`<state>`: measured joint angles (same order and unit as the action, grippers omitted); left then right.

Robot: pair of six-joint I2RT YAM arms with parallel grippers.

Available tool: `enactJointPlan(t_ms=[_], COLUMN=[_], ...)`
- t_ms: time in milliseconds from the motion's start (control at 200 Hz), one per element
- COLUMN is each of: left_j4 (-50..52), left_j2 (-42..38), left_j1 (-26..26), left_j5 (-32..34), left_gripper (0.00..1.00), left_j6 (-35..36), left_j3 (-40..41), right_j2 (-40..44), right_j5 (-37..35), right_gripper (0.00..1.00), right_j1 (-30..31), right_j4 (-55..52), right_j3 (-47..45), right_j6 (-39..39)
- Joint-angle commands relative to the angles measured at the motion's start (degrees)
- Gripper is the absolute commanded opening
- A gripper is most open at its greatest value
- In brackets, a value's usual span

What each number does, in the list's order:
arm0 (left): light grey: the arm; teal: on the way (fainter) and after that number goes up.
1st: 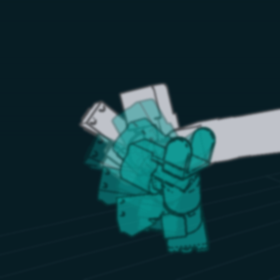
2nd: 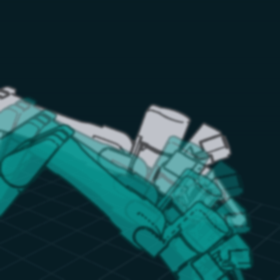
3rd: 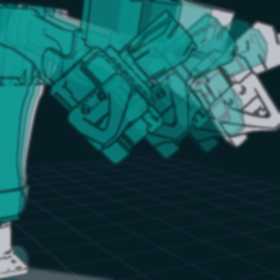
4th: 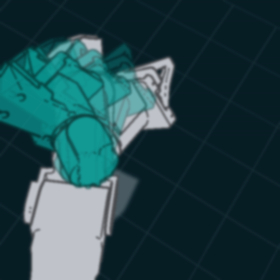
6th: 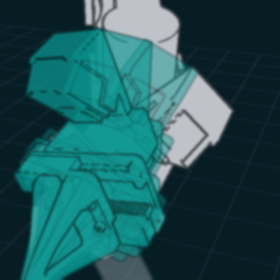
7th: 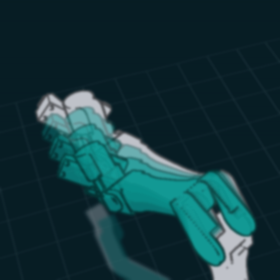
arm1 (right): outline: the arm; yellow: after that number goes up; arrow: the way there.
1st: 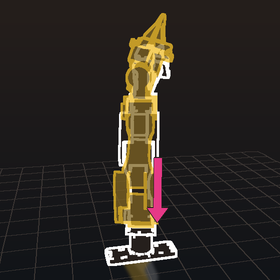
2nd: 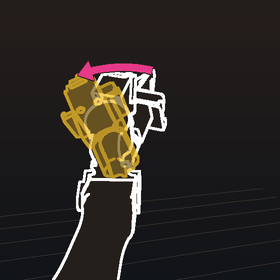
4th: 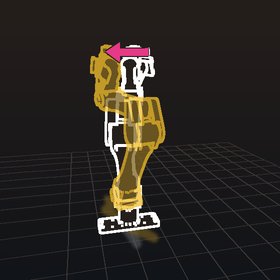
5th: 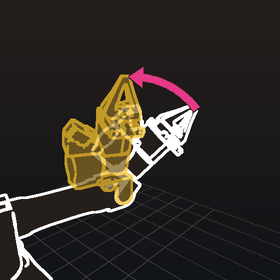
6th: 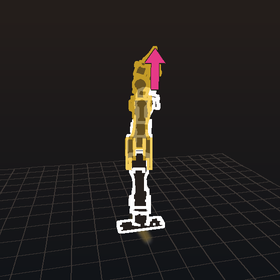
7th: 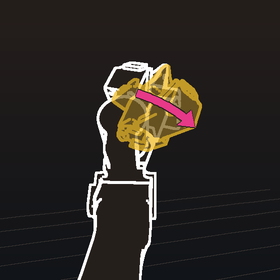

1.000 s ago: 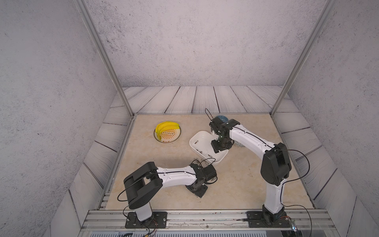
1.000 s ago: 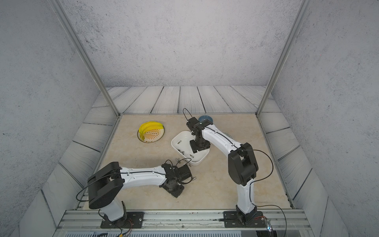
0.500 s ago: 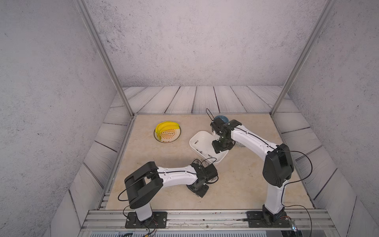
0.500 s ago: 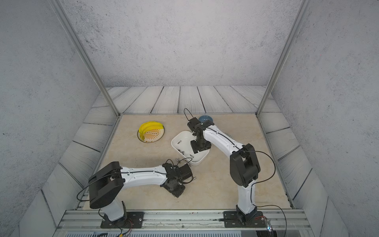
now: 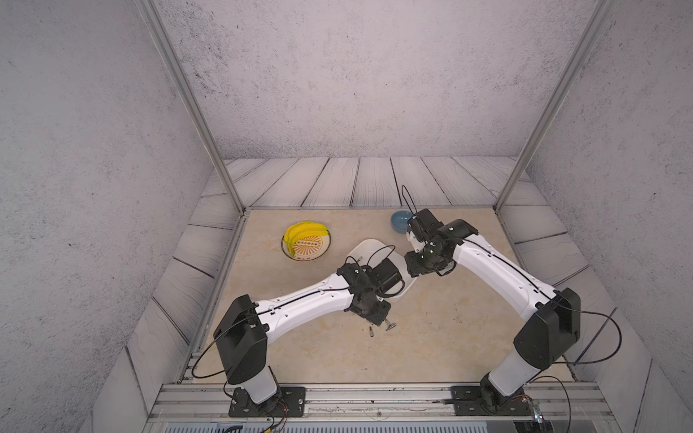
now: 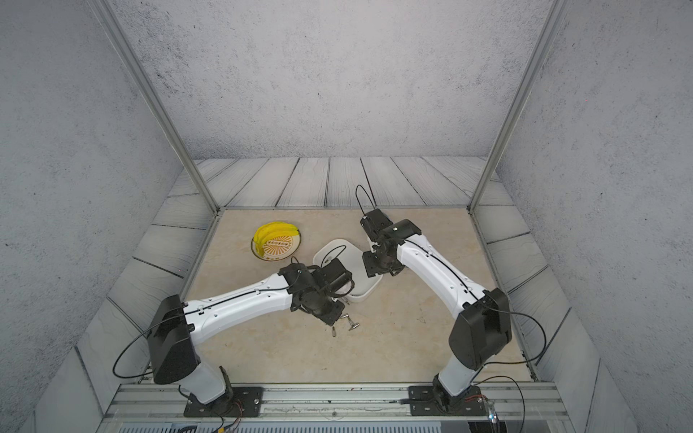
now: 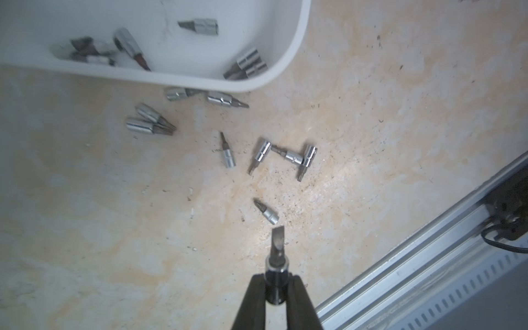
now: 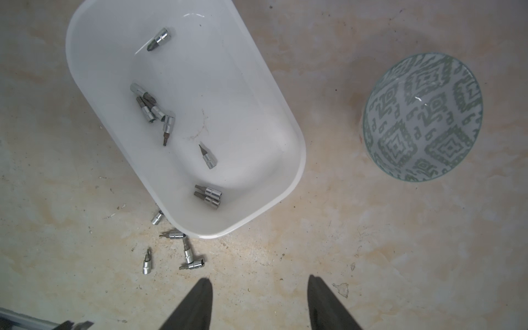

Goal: Put the bit on the desktop into the storage box
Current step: Pick up the screwdriver bit from the center of the board, then place the screwdriver bit in the storage box.

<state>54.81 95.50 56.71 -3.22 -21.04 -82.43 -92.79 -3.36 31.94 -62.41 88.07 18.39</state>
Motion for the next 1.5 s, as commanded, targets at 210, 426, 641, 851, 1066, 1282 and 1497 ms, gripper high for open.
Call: enactJointPlan(t_ms=[210, 426, 641, 851, 1066, 1282, 1497], left_j4=[9.09, 9.12, 10.98, 9.47, 8.52, 7.11, 6.54], left_j2=[18.44, 30.74, 39.3, 41.98, 43.77, 44.34, 44.76], left_j1=[-7.85, -9.68, -10.3, -10.74, -10.83, -10.83, -10.92], left_j5=[-1.67, -2.57, -5.24, -7.14, -8.32, -8.73, -8.82], left_gripper=[0.0, 0.0, 0.0, 0.0, 0.0, 0.0, 0.0], left_j6=[11.29, 11.69, 11.35, 11.13, 11.06, 11.08, 10.96], left_j3=[-23.69, -34.9, -42.18, -41.84, -41.43, -39.35, -38.33], right_j2=[13.38, 19.82, 23.42, 24.5, 24.15, 23.29, 21.84], right_j5=[-0.26, -2.34, -3.15, -3.53, -3.08, -2.32, 0.99], right_gripper=[0.58, 0.58, 0.58, 0.58, 0.58, 0.58, 0.58], right_j1=[-1.36, -1.45, -1.53, -1.46, -1.53, -1.48, -1.53], right_j4=[-0.15, -4.06, -4.9, -4.89, -4.74, -4.65, -3.64], right_j3=[-12.83, -15.42, -17.55, -18.55, -19.16, -19.56, -20.64], right_j6=[4.87, 5.07, 5.34, 5.34, 5.43, 5.48, 5.51])
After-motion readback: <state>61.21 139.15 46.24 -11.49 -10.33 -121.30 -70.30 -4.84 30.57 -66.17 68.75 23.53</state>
